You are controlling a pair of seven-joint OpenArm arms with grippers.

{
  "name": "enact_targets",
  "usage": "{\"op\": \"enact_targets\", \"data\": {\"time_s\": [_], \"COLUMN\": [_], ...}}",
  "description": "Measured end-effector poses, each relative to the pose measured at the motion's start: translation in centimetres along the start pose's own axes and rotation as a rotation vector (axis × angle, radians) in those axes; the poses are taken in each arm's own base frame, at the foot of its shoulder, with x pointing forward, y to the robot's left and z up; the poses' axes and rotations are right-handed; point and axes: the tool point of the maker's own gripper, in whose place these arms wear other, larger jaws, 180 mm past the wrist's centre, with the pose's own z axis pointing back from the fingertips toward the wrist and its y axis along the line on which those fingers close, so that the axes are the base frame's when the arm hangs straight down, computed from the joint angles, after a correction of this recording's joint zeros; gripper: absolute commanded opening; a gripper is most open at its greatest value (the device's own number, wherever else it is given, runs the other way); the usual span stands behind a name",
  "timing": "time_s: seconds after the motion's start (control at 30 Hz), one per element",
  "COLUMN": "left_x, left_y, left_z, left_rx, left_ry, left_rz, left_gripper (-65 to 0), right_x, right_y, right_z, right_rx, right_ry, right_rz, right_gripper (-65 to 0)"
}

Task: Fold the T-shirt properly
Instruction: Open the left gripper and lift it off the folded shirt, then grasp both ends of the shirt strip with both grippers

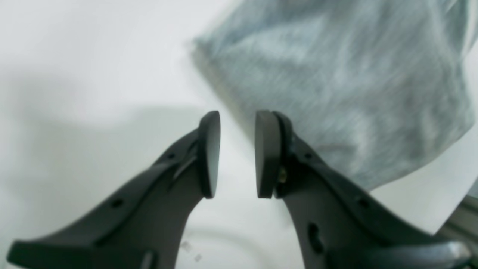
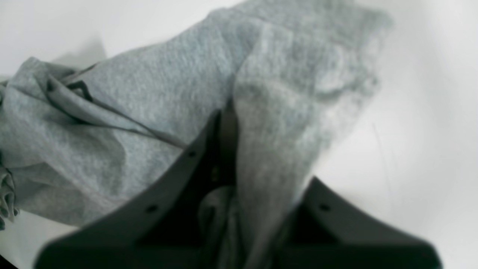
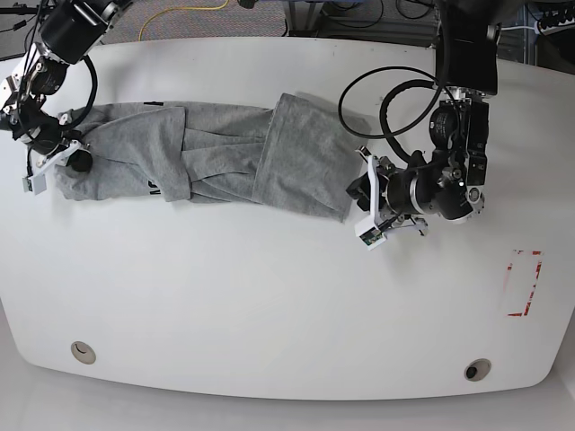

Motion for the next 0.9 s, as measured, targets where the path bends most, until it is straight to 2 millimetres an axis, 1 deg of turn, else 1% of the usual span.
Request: {"op": "enact_targets", "data": {"time_s": [0.13,0.37,0.63,0.77,0.9], "left_x": [-0.2,-1.5,-3.1,-3.1,-2.7], "left_y": [-0.6,-1.2,-2.5,-2.7,-3.2], "left_z": [-0.7,-1.7,-4.3,-5.2,-5.9], "left_rx": [-0.021,-0.053,-0.137,-0.184,-0.207], "left_ry": [0.005,0.043,0.047,0.015,-0.009], "left_rz": [0.017,0.049,0.146,0.198,0.205], "left_gripper": [-50.7,-50.7,-50.7,-50.8,-51.0], "right_x": [0.1,0.1,-0.1,0.1,1.0], "right_y": [0.1,0.1,0.1,0.3,1.6], "right_z": [0.0,0.0,0.0,0.3,0.8], "right_rx": [0.002,0.002,0.003,-0.008,-0.011], "right_ry": [-0.004,-0.003,0.006,0.012,-0.015], "right_rz": [0.0,0.0,0.002,0.024,0.068], "right_gripper": [-65.0,-65.0,-65.0,-65.0,-65.0]}}
